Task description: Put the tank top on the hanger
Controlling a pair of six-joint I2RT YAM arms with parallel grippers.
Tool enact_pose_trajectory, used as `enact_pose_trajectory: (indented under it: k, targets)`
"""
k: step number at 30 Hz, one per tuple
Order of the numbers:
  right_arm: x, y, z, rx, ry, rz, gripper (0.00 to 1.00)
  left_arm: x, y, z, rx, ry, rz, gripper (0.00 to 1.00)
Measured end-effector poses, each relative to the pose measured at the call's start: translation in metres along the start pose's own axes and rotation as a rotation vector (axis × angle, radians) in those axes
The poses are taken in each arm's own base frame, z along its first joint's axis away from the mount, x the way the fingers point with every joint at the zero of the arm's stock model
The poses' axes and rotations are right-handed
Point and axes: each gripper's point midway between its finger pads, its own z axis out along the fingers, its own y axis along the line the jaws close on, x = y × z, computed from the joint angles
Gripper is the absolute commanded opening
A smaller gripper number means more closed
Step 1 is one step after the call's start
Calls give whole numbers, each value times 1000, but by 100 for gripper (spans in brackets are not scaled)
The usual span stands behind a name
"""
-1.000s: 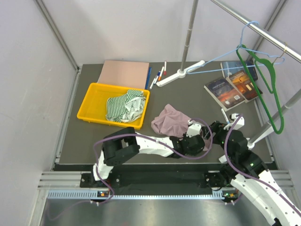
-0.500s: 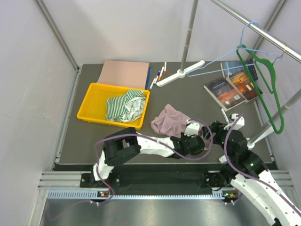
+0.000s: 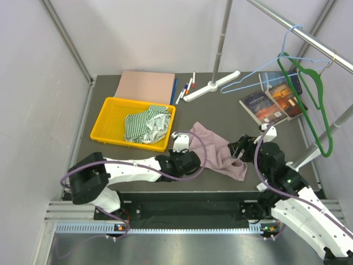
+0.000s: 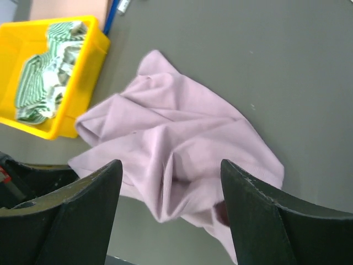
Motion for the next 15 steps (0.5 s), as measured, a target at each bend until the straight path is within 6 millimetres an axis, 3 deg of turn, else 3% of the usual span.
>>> enact_pose_trajectory:
  k: [4,6,15]
  targets:
    - [-23,20,1,-44,-36,-3,72,5,17,-7,-6,-1,-13,0]
    - [-47,33,-3,-69,-89,3,73,8,21,-9,-9,3,-19,0]
    - [-184,79,-50,-142,-453,83,76,18,23,-8,-5,27,-38,0]
